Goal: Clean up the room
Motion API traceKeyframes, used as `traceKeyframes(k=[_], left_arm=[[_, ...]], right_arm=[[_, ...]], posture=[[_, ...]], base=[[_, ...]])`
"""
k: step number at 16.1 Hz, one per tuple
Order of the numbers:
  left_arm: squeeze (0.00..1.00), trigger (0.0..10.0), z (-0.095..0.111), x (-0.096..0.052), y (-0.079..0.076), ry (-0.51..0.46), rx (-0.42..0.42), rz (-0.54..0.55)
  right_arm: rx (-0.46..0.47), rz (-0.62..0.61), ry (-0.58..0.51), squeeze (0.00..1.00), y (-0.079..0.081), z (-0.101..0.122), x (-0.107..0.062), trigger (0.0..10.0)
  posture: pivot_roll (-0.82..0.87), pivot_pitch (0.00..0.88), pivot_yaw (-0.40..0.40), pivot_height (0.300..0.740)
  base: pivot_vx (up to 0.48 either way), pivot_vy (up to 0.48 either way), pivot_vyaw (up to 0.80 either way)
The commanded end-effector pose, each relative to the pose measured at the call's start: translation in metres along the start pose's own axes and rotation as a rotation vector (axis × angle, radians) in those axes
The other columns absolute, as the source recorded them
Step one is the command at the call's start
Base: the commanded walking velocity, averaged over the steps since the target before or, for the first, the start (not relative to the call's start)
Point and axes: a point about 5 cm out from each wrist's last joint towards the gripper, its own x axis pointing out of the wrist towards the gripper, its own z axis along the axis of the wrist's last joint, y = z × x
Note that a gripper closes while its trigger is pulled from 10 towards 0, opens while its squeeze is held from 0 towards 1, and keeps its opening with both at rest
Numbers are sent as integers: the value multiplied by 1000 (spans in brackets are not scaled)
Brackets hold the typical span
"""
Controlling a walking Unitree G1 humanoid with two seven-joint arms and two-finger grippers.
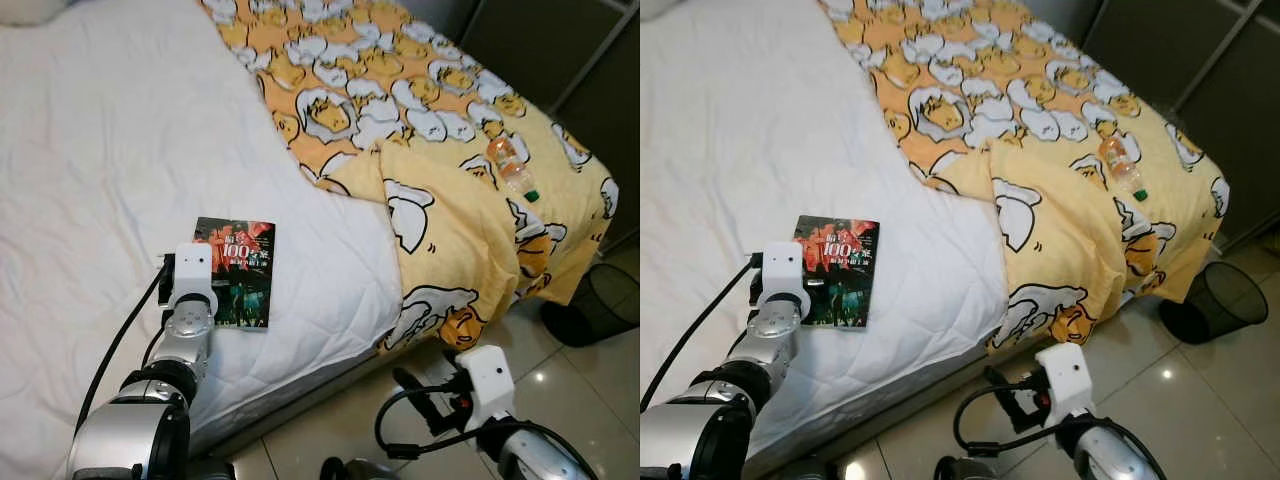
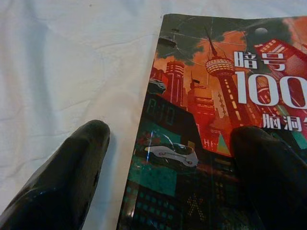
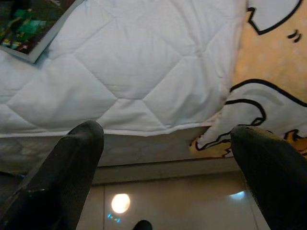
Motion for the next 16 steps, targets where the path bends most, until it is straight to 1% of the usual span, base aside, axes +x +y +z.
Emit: traceKeyframes(k=[1, 2, 4, 5, 6, 7, 8, 9, 10, 11, 13, 14, 15, 16], left_arm=[[0, 10000, -8, -2, -3, 29, -3, -29], [0, 10000, -12, -3, 1, 49, -4, -16], [0, 10000, -24, -5, 9, 117, -47, -23], [0, 10000, -29, -6, 10, 151, -79, -61], [0, 10000, -32, -6, 9, 177, -92, -104], [0, 10000, -38, -8, 8, 221, -119, -161], [0, 10000, -42, -11, 5, 257, -144, -218], [0, 10000, -43, -10, 8, 264, -138, -216], [0, 10000, -44, -10, 10, 284, -166, -236], [0, 10000, -43, -10, 9, 313, -226, -288], [0, 10000, -41, -10, 8, 317, -204, -327], [0, 10000, -41, -10, 8, 317, -204, -327], [0, 0, -48, -13, 4, 362, -160, -349], [0, 0, -52, -15, 2, 390, -171, -355]], right_arm=[[9, -8, 5, 0, -3, 1, -4, 10000], [11, -8, 8, 0, -3, 1, -4, 10000], [19, -1, 24, 0, -2, -1, -5, 10000], [38, 25, 35, 0, 0, -3, -5, 10000], [63, 67, 47, 0, 3, -3, -5, 10000], [71, 148, 83, 0, 6, -6, -6, 10000], [77, 200, 112, 0, 6, -8, -6, 10000], [55, 206, 123, 0, -2, -8, -2, 10000], [39, 190, 121, 0, -13, -4, 6, 10000], [30, 158, 101, 0, -26, 4, 15, 10000], [19, 154, 88, 0, -31, 11, 20, 10000], [19, 154, 88, 0, -31, 11, 20, 10000], [21, 157, 81, 0, -32, 14, 23, 10000], [23, 165, 75, 0, -32, 15, 25, 10000]], posture=[[-108, 131, -168, 740], [-107, 133, -167, 740], [-107, 133, -165, 740], [-102, 133, -158, 740], [-101, 134, -156, 740], [-91, 136, -147, 740], [-89, 136, -146, 740], [-80, 139, -139, 740], [-70, 138, -132, 740], [-63, 134, -127, 740], [-60, 130, -124, 740], [-60, 130, -124, 740], [-60, 130, -124, 740], [-60, 130, -123, 740]], base=[[0, 0, 0], [0, 0, 0], [0, 0, 0], [0, 0, 0], [0, 0, 0], [0, 0, 0], [0, 0, 0], [0, 0, 0], [0, 0, 0], [0, 0, 0], [0, 0, 0], [0, 0, 0], [0, 0, 0], [0, 0, 0]])
